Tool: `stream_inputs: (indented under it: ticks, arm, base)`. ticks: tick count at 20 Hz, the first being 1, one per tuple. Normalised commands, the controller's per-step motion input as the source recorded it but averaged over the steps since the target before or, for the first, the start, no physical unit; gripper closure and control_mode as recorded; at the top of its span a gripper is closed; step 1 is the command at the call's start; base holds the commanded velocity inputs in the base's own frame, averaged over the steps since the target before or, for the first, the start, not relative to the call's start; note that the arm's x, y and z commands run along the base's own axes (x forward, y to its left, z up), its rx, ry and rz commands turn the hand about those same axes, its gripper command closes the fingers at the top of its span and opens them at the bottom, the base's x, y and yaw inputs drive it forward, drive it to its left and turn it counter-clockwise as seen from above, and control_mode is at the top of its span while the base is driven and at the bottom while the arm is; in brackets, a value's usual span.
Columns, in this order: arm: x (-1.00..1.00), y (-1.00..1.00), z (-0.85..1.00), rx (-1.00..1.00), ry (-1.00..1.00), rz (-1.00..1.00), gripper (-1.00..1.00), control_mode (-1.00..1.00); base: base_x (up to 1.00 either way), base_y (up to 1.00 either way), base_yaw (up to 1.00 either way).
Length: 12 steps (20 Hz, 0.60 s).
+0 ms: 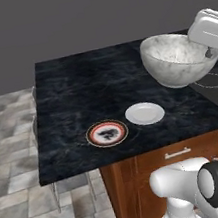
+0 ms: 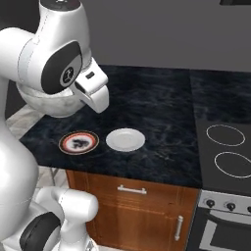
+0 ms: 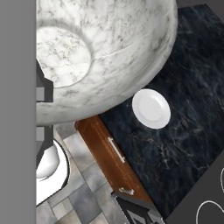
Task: Move the bowls from the cabinet to the plates on the dining table.
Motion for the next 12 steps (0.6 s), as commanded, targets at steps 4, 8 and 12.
stream_inputs:
  ticks: [4,8,12]
  arm:
    - [0.00,0.00,0.00,0.00,0.00,0.00,1.00,1.00]
    - [0.00,0.00,0.00,0.00,0.00,0.00,1.00,1.00]
    - [0.00,0.00,0.00,0.00,0.00,0.00,1.00,1.00]
  base:
    - [0.51,0.22,-0.06]
    - [0.24,0.11,-0.02]
    - [0.09,0.00,0.00]
